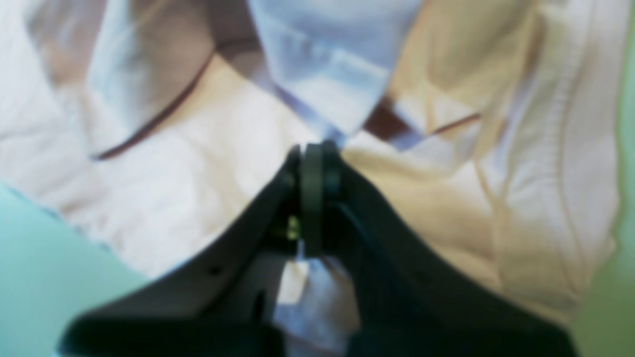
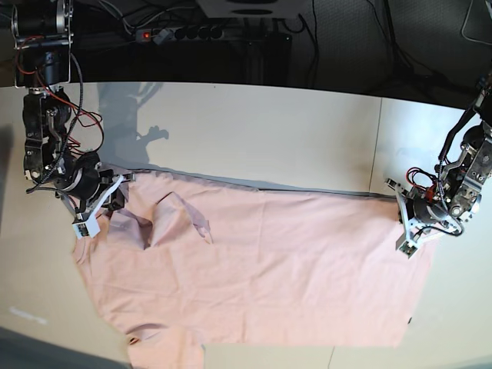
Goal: Fold the T-shirt properly
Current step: 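Lay the held shirt edge down flat, drawing both grippers back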
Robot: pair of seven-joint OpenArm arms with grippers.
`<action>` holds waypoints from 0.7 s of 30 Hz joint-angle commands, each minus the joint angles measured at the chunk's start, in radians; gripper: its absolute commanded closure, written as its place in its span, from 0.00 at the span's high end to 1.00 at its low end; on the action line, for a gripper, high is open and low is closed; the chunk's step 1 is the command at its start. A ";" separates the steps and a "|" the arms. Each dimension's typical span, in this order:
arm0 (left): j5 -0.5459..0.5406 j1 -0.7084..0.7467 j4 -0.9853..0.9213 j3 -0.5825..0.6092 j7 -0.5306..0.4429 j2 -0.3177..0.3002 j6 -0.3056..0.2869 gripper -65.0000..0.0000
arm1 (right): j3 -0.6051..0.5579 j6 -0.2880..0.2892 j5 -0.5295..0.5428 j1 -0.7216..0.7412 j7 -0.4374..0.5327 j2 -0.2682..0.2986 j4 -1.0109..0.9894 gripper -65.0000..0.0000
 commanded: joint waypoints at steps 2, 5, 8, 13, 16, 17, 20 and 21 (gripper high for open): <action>-0.008 0.065 0.050 -0.024 0.079 -0.044 0.002 0.00 | 0.000 -0.048 -0.018 -0.057 -0.068 0.017 0.050 0.00; -0.008 0.164 0.147 -0.088 0.084 -0.075 0.001 0.00 | 0.001 -0.048 -0.018 -0.128 -0.068 0.029 0.121 0.00; -0.008 0.270 0.237 -0.159 0.084 -0.089 0.001 0.00 | 0.018 -0.048 -0.018 -0.193 -0.068 0.039 0.183 0.00; 0.002 0.444 0.362 -0.250 0.084 -0.090 0.001 0.00 | 0.086 -0.047 -0.018 -0.298 -0.072 0.047 0.267 0.00; 0.034 0.529 0.433 -0.289 0.079 -0.090 0.002 0.00 | 0.137 -0.045 -0.018 -0.359 -0.071 0.047 0.300 0.00; 0.039 0.554 0.453 -0.301 0.074 -0.090 0.002 0.00 | 0.152 -0.039 -0.017 -0.380 -0.071 0.047 0.311 0.00; 0.050 0.620 0.502 -0.337 0.072 -0.090 0.002 0.00 | 0.197 -0.011 -0.014 -0.439 -0.071 0.047 0.343 0.00; 0.054 0.640 0.516 -0.347 0.071 -0.090 0.002 0.00 | 0.213 -0.006 -0.014 -0.457 -0.071 0.047 0.355 0.00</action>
